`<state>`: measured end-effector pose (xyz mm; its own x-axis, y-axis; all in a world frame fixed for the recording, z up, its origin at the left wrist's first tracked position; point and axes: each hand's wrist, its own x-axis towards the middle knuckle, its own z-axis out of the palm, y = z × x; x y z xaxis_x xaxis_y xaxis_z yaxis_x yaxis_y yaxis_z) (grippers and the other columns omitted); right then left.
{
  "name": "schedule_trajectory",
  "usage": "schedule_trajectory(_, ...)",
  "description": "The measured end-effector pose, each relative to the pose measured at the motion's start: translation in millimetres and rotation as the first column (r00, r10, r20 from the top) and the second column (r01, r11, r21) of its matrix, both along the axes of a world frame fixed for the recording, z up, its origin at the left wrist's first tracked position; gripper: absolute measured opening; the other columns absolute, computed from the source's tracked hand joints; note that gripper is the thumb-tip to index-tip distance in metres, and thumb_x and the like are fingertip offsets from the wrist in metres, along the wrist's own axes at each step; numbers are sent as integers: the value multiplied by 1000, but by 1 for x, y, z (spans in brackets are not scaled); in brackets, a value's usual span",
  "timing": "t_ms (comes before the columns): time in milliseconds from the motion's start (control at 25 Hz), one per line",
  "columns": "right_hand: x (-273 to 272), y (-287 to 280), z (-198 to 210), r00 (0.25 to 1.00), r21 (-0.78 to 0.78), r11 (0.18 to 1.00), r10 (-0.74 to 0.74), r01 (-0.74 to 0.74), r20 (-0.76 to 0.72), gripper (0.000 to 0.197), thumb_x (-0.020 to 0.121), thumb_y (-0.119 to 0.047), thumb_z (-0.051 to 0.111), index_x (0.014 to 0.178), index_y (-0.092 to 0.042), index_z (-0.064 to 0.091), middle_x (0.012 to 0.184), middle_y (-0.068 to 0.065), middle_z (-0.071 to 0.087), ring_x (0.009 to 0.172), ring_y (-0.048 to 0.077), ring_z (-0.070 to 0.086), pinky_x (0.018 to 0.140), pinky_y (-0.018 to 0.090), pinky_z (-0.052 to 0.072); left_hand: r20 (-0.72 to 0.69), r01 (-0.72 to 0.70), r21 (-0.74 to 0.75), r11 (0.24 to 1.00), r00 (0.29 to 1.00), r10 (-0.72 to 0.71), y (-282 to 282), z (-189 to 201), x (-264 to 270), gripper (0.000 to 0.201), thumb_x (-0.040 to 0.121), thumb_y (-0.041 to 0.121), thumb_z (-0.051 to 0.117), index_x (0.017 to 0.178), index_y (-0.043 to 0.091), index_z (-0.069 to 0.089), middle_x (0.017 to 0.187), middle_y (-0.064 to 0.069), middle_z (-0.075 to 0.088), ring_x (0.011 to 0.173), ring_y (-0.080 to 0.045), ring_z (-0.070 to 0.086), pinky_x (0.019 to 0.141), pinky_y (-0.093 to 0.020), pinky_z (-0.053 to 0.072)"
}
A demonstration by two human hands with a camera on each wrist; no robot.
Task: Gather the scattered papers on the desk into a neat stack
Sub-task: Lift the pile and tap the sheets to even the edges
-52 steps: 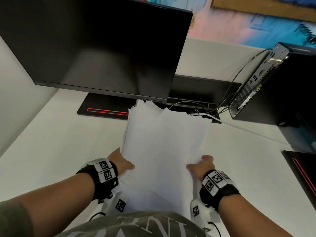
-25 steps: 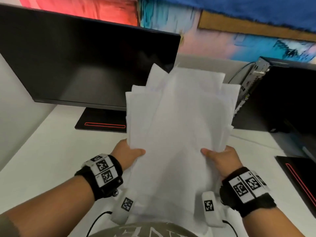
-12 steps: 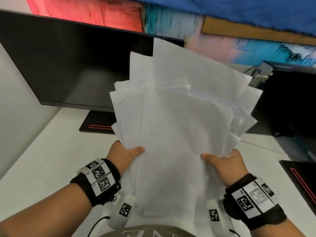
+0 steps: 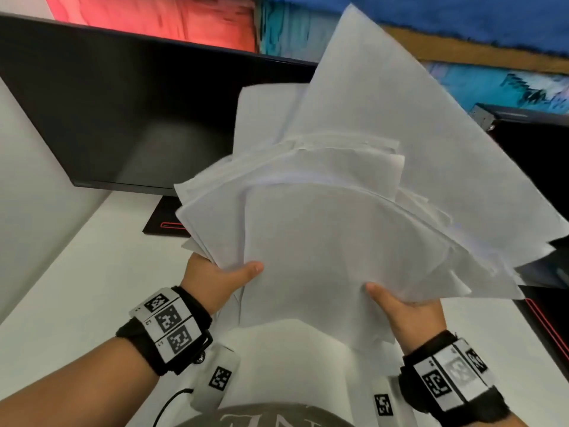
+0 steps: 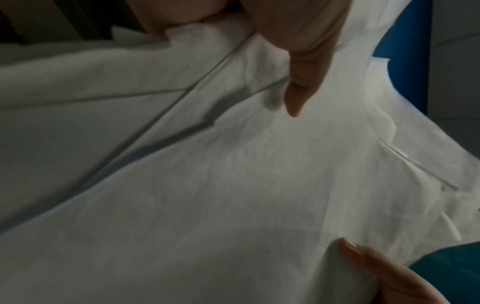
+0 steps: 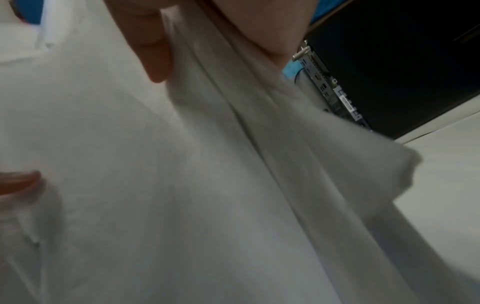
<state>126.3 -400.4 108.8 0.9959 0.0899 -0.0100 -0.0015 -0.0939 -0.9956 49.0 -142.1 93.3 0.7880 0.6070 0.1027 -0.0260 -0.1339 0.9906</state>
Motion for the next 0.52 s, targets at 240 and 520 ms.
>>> schedule_trajectory(240, 5, -14, -5, 999, 37, 999, 15, -14, -31, 38, 51, -28, 89, 81, -22, 67, 81, -2, 73, 81, 14, 69, 80, 26, 53, 44, 97, 7, 995, 994, -97, 18, -2, -4, 49, 42, 30, 84, 88, 25, 67, 82, 19, 74, 85, 4, 67, 71, -9, 51)
schedule_trajectory(520, 13, -2, 0, 996, 27, 996, 84, -84, -7, 41, 51, -28, 89, 84, -25, 65, 73, -15, 73, 74, 0, 68, 68, 14, 50, 4, 244, 14, 970, 970, -244, 6, 18, 6, 49, 46, 32, 82, 91, 28, 65, 78, 30, 71, 80, 13, 65, 64, -3, 47)
